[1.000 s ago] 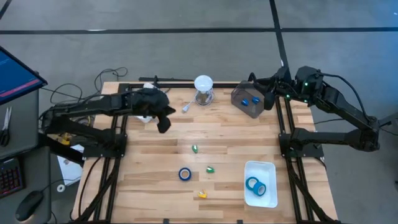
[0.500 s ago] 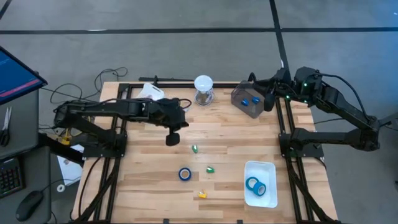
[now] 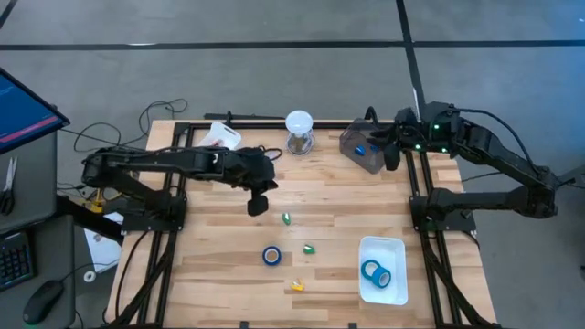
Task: Pick and place Stapler, Stapler remover, tape
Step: Put the top green stapler into the black bin
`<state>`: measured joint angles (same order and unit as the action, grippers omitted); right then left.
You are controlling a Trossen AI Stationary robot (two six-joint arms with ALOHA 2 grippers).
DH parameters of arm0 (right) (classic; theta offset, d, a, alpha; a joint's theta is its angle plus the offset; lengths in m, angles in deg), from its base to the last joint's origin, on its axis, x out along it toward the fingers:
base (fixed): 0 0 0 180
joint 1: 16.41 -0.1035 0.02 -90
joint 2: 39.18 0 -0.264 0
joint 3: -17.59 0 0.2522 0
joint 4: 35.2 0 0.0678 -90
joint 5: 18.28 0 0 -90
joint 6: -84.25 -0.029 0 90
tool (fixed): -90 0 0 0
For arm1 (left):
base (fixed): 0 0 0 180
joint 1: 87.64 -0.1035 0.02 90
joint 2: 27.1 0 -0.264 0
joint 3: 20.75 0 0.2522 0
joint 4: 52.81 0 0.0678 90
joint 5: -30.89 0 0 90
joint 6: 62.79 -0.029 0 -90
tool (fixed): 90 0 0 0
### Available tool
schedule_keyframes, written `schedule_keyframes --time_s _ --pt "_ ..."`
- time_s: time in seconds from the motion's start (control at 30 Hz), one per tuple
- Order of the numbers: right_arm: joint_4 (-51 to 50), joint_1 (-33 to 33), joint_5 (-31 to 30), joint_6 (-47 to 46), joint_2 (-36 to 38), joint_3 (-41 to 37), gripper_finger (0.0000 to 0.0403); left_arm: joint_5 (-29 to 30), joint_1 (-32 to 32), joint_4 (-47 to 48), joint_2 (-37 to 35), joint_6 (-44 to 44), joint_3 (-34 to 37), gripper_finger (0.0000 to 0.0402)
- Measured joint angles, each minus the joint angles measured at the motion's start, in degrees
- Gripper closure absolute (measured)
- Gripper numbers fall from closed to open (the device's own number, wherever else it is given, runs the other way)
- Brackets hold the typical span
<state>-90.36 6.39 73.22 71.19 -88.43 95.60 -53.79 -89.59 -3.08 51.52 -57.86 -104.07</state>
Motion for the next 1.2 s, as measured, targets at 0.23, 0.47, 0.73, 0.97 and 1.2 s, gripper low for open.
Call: schedule_keyframes --time_s 0.23,0.47,0.73,0.97,1.2 --pt "0.65 -6.79 -0.11 -0.82 -6.09 0.0 0.0326 2.03 -0.16 -0.02 -6.36 0.57 0.7 0.0401" --pt "5.27 -11.51 -0.65 -8.01 -11.5 -0.02 0.0342 4.17 -0.38 -0.02 -19.33 4.08 9.86 0.0401" --pt "14.2 -14.84 -4.44 -12.55 -19.37 3.51 0.0343 2.73 0.21 -0.03 -32.46 6.09 18.93 0.0401" --pt "11.28 -18.51 -9.73 -14.08 -27.35 10.76 0.0343 -2.55 0.21 -0.13 -35.08 7.37 24.26 0.0401" --pt "1.48 -21.95 -15.95 -26.08 -34.58 16.43 0.0343 -2.38 0.21 -0.02 -35.34 4.97 26.25 0.0401"
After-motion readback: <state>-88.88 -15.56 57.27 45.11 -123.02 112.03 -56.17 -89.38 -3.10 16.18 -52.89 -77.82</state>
